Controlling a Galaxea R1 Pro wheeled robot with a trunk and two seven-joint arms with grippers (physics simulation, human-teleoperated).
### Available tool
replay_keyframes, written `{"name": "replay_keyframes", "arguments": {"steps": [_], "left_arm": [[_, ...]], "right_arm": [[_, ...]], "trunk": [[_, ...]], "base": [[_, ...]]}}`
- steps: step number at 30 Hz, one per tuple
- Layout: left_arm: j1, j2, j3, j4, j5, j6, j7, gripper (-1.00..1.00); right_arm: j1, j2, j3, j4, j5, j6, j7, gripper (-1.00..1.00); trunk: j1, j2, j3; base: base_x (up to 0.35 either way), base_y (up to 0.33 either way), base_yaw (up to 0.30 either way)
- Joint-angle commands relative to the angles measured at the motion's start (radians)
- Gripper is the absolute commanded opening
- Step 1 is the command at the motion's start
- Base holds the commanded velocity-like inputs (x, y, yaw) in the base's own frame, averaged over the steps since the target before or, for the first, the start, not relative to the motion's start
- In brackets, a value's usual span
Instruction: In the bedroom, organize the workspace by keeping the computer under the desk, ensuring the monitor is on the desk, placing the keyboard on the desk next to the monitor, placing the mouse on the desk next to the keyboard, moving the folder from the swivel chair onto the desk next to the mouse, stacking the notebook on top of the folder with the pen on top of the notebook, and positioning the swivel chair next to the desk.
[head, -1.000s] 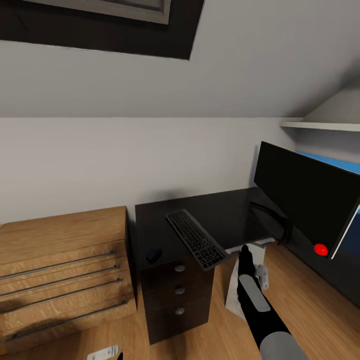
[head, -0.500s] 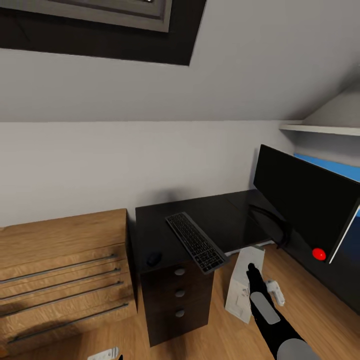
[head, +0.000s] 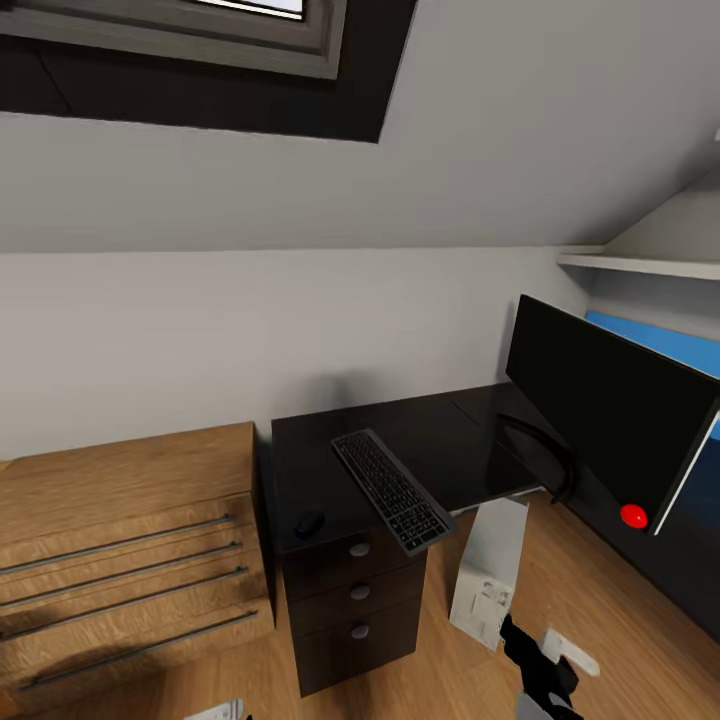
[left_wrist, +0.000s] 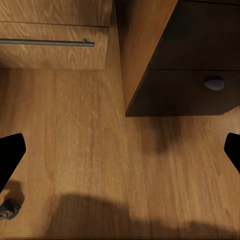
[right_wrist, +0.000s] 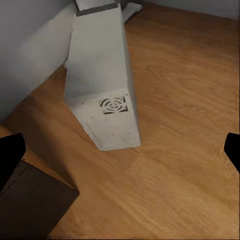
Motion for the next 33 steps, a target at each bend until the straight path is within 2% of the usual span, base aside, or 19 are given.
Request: {"name": "replay_keyframes", "arguments": {"steps": [1, 2, 3, 8, 9, 14, 17, 23, 27, 33], "left_arm": [[0.000, 0.001, -0.005, -0.002, 0.008, 0.002, 0.008, 1.00], [0.000, -0.001, -0.004, 0.000, 0.007, 0.000, 0.009, 1.00], [0.000, -0.002, -0.004, 0.001, 0.007, -0.002, 0.009, 1.00], [0.000, -0.002, -0.006, 0.001, 0.003, -0.008, 0.008, 1.00], [0.000, -0.003, -0.006, 0.001, 0.002, -0.009, 0.006, 1.00], [0.000, -0.003, -0.006, 0.001, 0.002, -0.010, 0.003, 1.00], [0.000, -0.002, -0.009, 0.009, 0.003, -0.010, 0.002, 1.00], [0.000, -0.002, -0.010, 0.018, 0.003, -0.008, 0.003, 1.00], [0.000, -0.002, -0.010, 0.043, 0.003, -0.004, 0.004, 1.00], [0.000, -0.003, -0.010, 0.051, 0.002, -0.005, 0.005, 1.00]], "right_arm": [[0.000, 0.000, 0.001, 0.024, 0.030, -0.015, -0.005, 1.00], [0.003, -0.003, 0.001, 0.076, 0.104, -0.047, -0.005, 1.00], [0.009, -0.005, 0.001, 0.089, 0.130, -0.056, -0.004, 1.00], [0.027, -0.007, 0.002, 0.106, 0.201, -0.070, -0.003, 1.00], [0.030, -0.007, 0.002, 0.109, 0.236, -0.071, -0.003, 1.00], [0.033, -0.005, 0.002, 0.112, 0.288, -0.073, -0.004, 1.00], [0.033, 0.004, 0.002, 0.113, 0.312, -0.075, -0.004, 1.00], [0.034, 0.006, 0.002, 0.113, 0.325, -0.074, -0.004, 1.00], [0.035, 0.020, 0.002, 0.114, 0.329, -0.074, -0.005, 1.00], [0.035, 0.030, 0.002, 0.115, 0.329, -0.074, -0.006, 1.00]], "trunk": [[-0.004, 0.007, 0.002], [-0.008, 0.014, 0.006], [-0.012, 0.021, 0.009], [-0.023, 0.042, 0.018], [-0.023, 0.042, 0.018], [-0.023, 0.042, 0.018], [-0.023, 0.042, 0.018], [-0.023, 0.042, 0.018], [-0.023, 0.042, 0.018], [-0.023, 0.042, 0.018]], "base": [[0.000, 0.000, 0.000], [0.000, 0.000, 0.000], [0.000, 0.000, 0.000], [0.000, 0.000, 0.000], [0.000, 0.000, 0.000], [0.000, 0.000, 0.000], [0.000, -0.007, 0.000], [0.000, -0.129, 0.000], [0.000, -0.296, 0.007], [-0.046, -0.292, 0.256]]}}
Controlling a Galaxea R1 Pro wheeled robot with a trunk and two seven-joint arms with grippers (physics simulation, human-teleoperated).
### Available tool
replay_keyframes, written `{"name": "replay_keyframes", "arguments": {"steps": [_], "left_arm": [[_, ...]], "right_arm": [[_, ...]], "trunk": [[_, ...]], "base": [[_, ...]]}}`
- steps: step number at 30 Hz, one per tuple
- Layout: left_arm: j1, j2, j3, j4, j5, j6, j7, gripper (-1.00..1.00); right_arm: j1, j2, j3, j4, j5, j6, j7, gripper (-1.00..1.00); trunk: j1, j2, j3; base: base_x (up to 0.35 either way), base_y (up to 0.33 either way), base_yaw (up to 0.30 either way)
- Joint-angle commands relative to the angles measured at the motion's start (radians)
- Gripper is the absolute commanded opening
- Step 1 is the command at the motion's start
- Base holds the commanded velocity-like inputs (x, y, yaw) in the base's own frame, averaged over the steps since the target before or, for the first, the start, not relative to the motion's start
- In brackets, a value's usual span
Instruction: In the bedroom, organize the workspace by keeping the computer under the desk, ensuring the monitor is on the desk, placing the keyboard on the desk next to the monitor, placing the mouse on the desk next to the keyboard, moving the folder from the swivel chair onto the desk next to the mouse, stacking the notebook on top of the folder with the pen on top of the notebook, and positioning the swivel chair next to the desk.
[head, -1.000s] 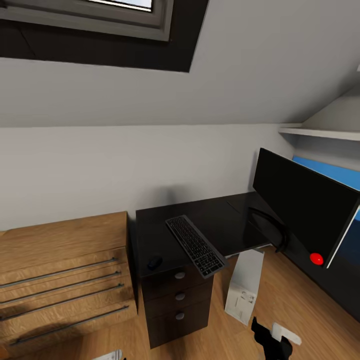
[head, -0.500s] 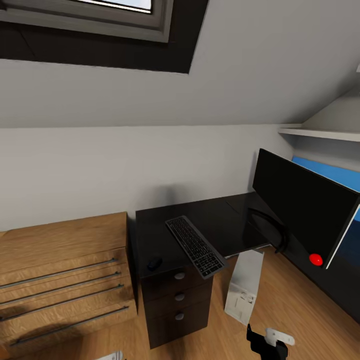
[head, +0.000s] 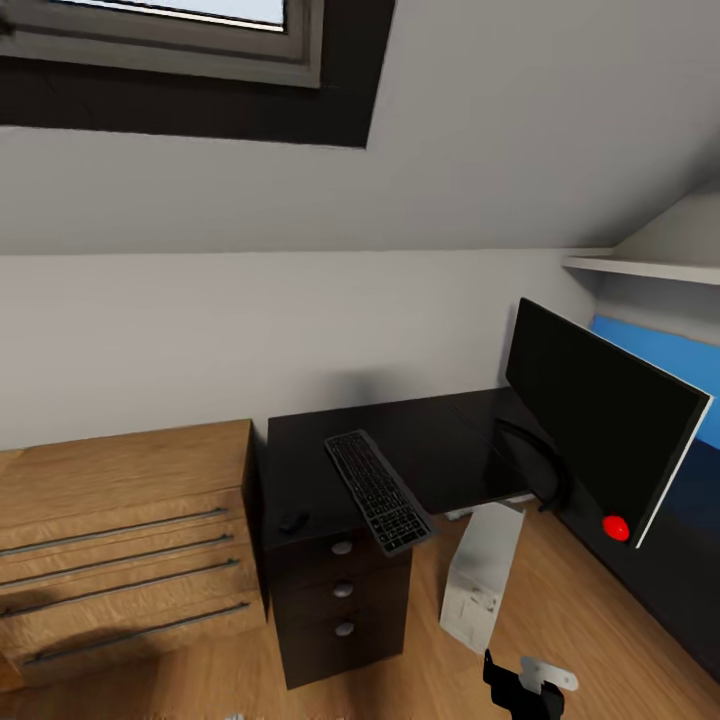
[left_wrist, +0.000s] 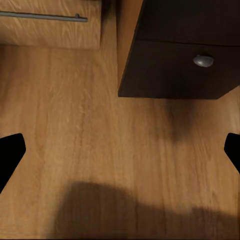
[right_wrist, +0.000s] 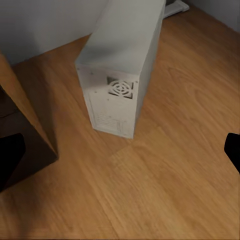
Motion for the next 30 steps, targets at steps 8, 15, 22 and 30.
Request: {"name": "replay_keyframes", "arguments": {"steps": [8, 15, 22, 30], "left_arm": [[0.000, 0.001, -0.005, -0.002, 0.008, -0.001, 0.009, 1.00], [0.000, 0.001, -0.005, -0.002, 0.008, -0.002, 0.010, 1.00], [0.000, 0.001, -0.005, -0.002, 0.008, -0.002, 0.010, 1.00], [0.000, 0.001, -0.005, -0.002, 0.008, -0.002, 0.010, 1.00]], "right_arm": [[0.000, 0.014, 0.000, 0.001, 0.001, -0.004, -0.001, 1.00], [0.005, 0.019, 0.000, 0.001, 0.027, -0.004, -0.001, 1.00], [0.008, 0.019, 0.000, 0.002, 0.078, -0.004, -0.002, 1.00], [0.014, 0.023, 0.000, 0.002, 0.094, -0.004, -0.002, 1.00]], "trunk": [[0.000, -0.001, -0.001], [0.000, -0.001, -0.005], [0.000, -0.001, -0.010], [0.000, -0.001, -0.016]], "base": [[-0.240, -0.153, 0.275], [-0.321, -0.021, 0.277], [-0.331, -0.001, 0.266], [-0.332, -0.041, 0.250]]}}
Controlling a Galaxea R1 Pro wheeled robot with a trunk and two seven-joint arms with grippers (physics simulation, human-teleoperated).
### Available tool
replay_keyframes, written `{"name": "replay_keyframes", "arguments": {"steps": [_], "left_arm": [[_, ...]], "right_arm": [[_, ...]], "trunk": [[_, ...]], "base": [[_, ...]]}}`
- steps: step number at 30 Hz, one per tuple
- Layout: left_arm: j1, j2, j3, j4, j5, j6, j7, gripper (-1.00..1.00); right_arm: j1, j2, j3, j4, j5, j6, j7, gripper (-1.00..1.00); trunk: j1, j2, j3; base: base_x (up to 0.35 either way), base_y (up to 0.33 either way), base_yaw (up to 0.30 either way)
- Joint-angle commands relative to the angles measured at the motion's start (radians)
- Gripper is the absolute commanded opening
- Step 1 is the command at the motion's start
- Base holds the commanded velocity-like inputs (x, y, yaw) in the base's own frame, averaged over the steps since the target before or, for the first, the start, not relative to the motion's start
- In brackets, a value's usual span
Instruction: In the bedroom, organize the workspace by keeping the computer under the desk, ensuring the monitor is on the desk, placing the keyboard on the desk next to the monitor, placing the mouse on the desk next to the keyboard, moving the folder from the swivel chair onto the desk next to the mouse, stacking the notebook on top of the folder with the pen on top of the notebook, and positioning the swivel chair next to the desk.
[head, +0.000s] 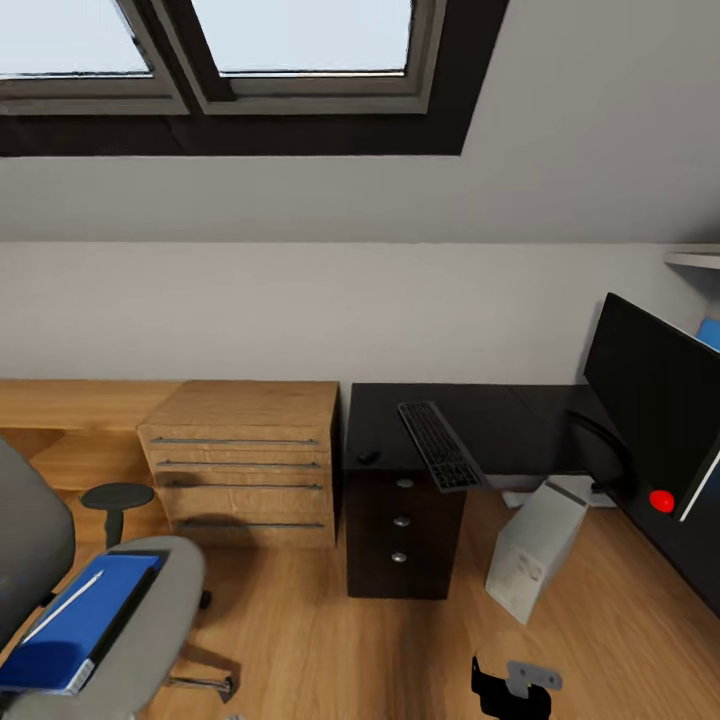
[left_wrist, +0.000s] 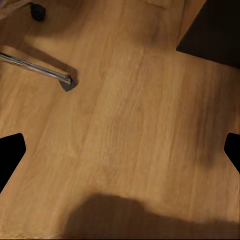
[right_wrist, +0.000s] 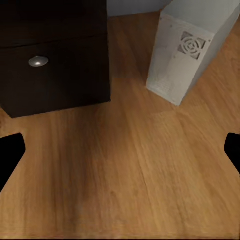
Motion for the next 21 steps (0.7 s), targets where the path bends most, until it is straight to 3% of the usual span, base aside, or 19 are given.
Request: {"name": "replay_keyframes", "arguments": {"steps": [1, 10, 21], "left_arm": [[0.000, 0.001, -0.005, -0.003, 0.009, 0.001, 0.009, 1.00], [0.000, 0.001, -0.005, -0.003, 0.008, 0.002, 0.009, 1.00], [0.000, 0.001, -0.005, -0.003, 0.007, 0.002, 0.009, 1.00]], "right_arm": [[-0.001, 0.001, 0.001, 0.002, -0.006, -0.005, 0.001, 1.00], [-0.001, 0.002, 0.001, 0.002, -0.005, -0.006, 0.001, 1.00], [-0.001, 0.003, 0.001, 0.002, -0.005, -0.006, 0.001, 1.00]], "trunk": [[-0.001, -0.001, -0.002], [-0.001, -0.001, -0.005], [-0.001, -0.001, -0.005]], "base": [[-0.330, -0.081, 0.183], [-0.289, -0.177, 0.057], [-0.170, -0.299, 0.003]]}}
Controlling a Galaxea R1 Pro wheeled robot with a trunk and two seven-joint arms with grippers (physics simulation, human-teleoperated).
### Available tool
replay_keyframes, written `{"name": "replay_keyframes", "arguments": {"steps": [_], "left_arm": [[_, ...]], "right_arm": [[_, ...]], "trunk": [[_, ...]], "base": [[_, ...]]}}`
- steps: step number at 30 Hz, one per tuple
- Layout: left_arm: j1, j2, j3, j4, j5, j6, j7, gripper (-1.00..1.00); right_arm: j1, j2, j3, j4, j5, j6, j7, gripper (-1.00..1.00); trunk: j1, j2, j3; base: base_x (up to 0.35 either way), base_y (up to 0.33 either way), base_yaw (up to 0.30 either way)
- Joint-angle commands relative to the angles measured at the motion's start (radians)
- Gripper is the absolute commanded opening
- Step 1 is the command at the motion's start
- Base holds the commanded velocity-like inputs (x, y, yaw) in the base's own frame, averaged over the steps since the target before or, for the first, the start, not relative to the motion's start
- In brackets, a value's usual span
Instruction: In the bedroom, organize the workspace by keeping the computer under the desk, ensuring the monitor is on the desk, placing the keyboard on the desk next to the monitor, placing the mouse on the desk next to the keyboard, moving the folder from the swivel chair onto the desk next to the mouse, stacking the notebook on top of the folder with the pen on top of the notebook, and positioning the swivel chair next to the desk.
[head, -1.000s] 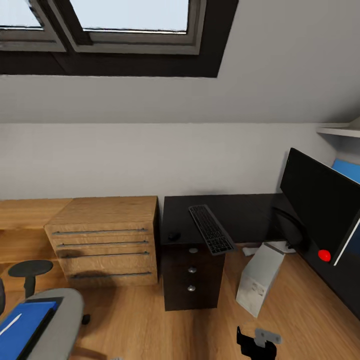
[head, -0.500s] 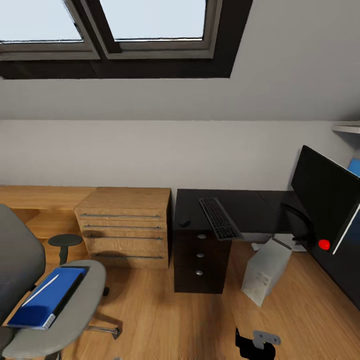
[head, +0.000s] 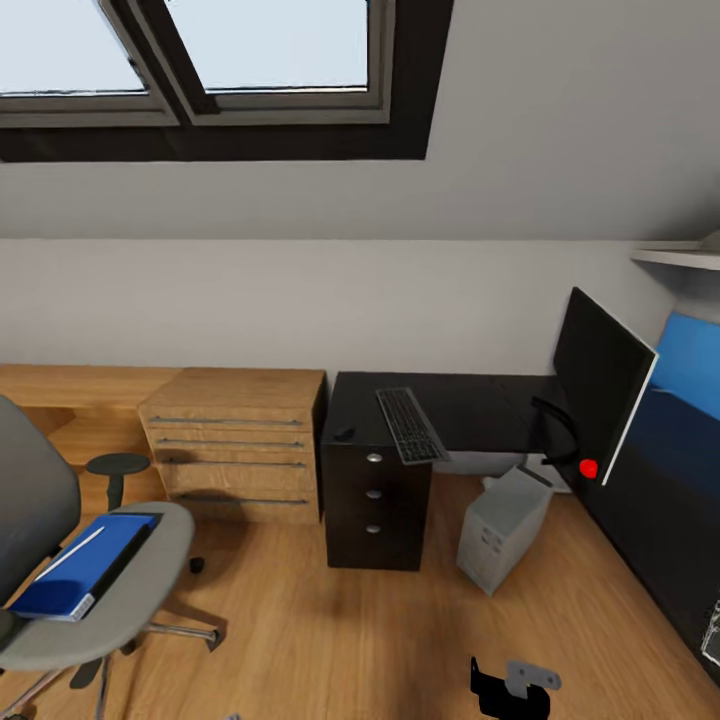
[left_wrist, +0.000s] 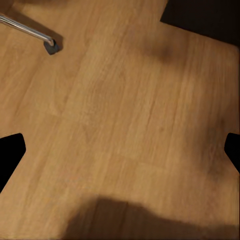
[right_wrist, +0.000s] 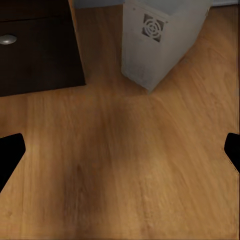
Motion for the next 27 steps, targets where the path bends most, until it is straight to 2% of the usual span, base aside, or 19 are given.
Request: {"name": "replay_keyframes", "arguments": {"steps": [1, 10, 27], "left_arm": [[0.000, 0.001, -0.005, -0.003, 0.009, 0.002, 0.009, 1.00], [0.000, 0.001, -0.005, -0.004, 0.010, 0.001, 0.006, 1.00], [-0.001, 0.002, -0.005, -0.004, 0.010, -0.001, 0.006, 1.00]], "right_arm": [[-0.001, 0.000, 0.001, 0.002, -0.006, -0.005, 0.001, 1.00], [-0.001, 0.000, 0.001, 0.002, -0.006, -0.004, 0.001, 1.00], [-0.001, 0.000, 0.002, 0.000, -0.007, -0.006, 0.000, 1.00]], "trunk": [[0.000, -0.001, -0.001], [0.000, -0.001, -0.001], [0.000, -0.001, -0.001]], "base": [[-0.149, -0.313, 0.000], [-0.139, -0.260, 0.000], [-0.009, -0.010, 0.000]]}}
